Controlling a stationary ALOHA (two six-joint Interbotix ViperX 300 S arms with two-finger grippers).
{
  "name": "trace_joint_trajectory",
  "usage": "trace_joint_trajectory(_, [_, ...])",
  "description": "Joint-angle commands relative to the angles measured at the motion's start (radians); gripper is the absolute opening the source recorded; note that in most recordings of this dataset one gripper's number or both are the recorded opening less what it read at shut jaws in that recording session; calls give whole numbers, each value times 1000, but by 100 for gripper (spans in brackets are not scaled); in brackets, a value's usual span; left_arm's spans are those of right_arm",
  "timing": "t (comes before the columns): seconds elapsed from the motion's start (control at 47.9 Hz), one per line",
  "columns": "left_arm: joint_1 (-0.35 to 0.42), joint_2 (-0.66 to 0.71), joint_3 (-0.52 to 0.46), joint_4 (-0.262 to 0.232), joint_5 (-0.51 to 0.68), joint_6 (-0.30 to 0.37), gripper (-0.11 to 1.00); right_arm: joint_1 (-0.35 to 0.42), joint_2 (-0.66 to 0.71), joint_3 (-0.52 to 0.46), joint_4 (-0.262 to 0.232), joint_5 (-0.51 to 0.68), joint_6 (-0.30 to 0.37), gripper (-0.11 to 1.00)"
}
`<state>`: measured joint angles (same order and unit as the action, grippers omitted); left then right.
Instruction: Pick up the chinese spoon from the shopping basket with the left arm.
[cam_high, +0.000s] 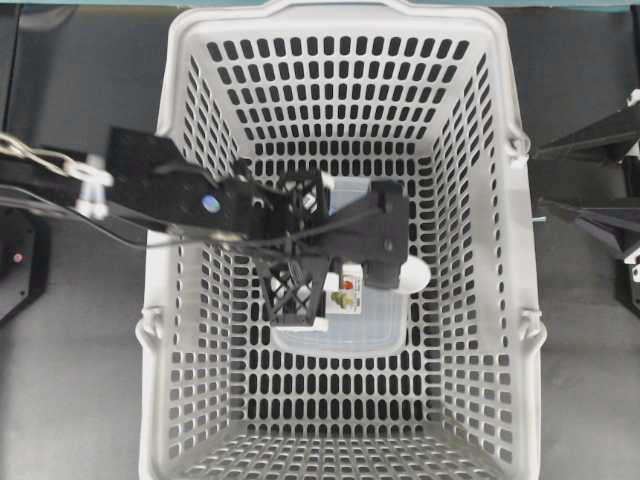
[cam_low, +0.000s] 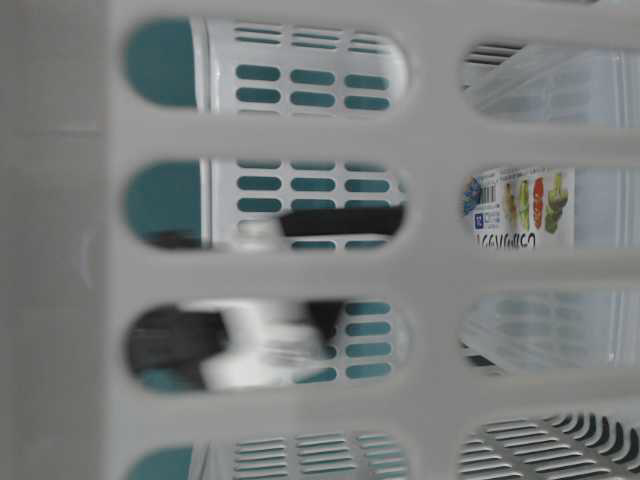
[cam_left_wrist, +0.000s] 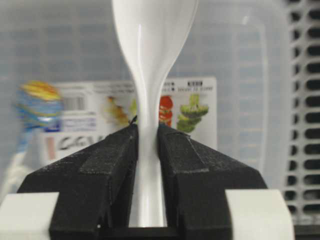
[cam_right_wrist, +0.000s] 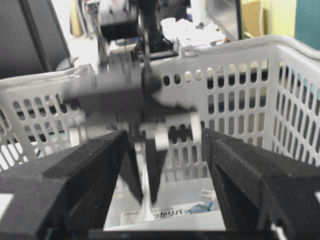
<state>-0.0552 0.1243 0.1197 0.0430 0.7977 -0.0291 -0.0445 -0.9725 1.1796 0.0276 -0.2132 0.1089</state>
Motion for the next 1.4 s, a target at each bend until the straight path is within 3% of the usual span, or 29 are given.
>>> trace_joint_trajectory(0.0, [-2,-69,-87,3,60,-9,12,-3,5,-12,-2,-5,-2,59])
trace_joint_trajectory(0.23, [-2,-107,-256,2,227,-18,12,-3,5,-12,-3,-6,-2,59])
trace_joint_trajectory(0.397, [-3,-103,-322,2,313,-34,12,-3,5,-12,-2,-8,0,59])
trace_joint_trajectory(0.647, [-2,-103,-314,2,330,-114,12,-3,3,-12,-2,-9,0,59])
trace_joint_trajectory(1.378, [-5,-101,-276,2,327,-114,12,-3,3,-9,-2,2,0,59])
